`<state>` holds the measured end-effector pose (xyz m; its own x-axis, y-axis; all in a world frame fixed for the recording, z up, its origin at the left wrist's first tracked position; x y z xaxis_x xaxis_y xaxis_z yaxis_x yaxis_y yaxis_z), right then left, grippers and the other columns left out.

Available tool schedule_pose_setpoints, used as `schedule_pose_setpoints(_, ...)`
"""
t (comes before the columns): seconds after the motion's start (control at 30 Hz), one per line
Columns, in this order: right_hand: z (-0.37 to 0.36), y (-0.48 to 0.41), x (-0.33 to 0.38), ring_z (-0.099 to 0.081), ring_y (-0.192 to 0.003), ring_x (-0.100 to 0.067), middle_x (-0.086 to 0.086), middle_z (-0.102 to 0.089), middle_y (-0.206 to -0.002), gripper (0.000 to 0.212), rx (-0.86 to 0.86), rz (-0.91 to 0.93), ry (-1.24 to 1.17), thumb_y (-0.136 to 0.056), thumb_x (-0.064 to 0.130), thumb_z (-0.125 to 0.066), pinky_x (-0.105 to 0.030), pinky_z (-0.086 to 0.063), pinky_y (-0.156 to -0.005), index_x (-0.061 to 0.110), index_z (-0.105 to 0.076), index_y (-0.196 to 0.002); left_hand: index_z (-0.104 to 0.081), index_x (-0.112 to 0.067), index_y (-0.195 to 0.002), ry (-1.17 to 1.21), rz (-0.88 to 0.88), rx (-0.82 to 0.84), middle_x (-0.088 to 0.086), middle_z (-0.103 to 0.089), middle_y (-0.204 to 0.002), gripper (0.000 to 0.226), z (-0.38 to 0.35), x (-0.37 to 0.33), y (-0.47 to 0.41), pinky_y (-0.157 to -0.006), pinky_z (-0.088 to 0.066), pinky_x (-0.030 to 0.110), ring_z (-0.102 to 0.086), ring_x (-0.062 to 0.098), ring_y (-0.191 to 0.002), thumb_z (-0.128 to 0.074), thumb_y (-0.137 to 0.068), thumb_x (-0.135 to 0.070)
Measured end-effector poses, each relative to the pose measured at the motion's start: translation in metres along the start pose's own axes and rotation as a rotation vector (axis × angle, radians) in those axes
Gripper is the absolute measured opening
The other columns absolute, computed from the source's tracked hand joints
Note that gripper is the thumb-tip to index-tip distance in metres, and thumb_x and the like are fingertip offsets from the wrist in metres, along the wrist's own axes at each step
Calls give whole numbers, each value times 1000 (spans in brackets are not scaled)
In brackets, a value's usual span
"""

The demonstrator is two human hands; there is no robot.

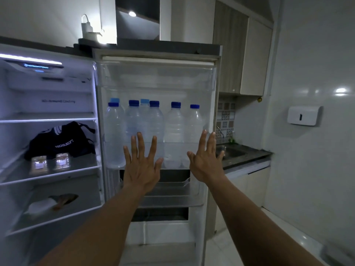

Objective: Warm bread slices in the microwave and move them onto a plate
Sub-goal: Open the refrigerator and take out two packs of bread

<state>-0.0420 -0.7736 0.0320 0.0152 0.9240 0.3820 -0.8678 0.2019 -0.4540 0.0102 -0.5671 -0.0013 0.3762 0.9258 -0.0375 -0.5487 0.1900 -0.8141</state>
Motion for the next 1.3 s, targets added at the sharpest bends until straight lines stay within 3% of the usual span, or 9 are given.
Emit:
schedule_pose_setpoints(0.27, -5, -17, -14, 23, -150, -27, -7, 42, -155, 91, 26, 28, -17, -104, 50, -36, -60, 7, -117, 26, 42, -144, 11, -24, -157, -72, 27, 34, 18, 17, -162, 71, -6, -9, -5, -119, 0, 61, 14, 36, -150, -11, -98, -58)
schedule_pose_setpoints(0.83, -6, -36, -31, 25, -149, -31, -9, 42, -155, 91, 115, 43, -1, -104, 48, -38, -60, 5, -118, 24, 40, -146, 30, -26, -150, -135, 74, 170, 13, 42, -153, 75, -18, -24, -18, -117, 15, 55, 33, 32, -144, 0, -91, -63)
schedule_pose_setpoints(0.93, -6, -36, -32, 24, -149, -32, -10, 43, -155, 92, 118, 60, 10, -103, 49, -38, -60, 5, -118, 24, 40, -145, 26, -25, -152, -148, 84, 146, 15, 37, -156, 76, -18, -24, -18, -118, 14, 55, 29, 34, -146, -4, -93, -62)
schedule_pose_setpoints(1.2, 1, -30, -21, 27, -148, -32, -14, 33, -160, 88, -5, 158, 57, -104, 47, -37, -59, 6, -120, 19, 31, -152, 18, -26, -154, -136, 60, 114, 14, 25, -160, 73, -4, -27, -22, -120, 10, 53, 22, 32, -148, -10, -96, -60)
schedule_pose_setpoints(1.3, 3, -22, -1, 22, -150, -33, -16, 25, -162, 83, -82, 241, 54, -105, 44, -37, -56, 6, -121, 20, 24, -155, 22, -26, -153, -128, 61, 116, 13, 31, -158, 72, 15, -23, -23, -121, 9, 52, 25, 30, -147, -17, -100, -56)
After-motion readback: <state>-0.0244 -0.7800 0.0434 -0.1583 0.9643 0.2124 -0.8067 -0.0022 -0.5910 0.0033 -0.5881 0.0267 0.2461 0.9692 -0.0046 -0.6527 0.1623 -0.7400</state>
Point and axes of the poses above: each hand's wrist, its own y-axis away from the middle knuckle, its own z-axis out of the back of the hand, x = y × z, the point moved 3 cm from there along -y, towards the middle knuckle
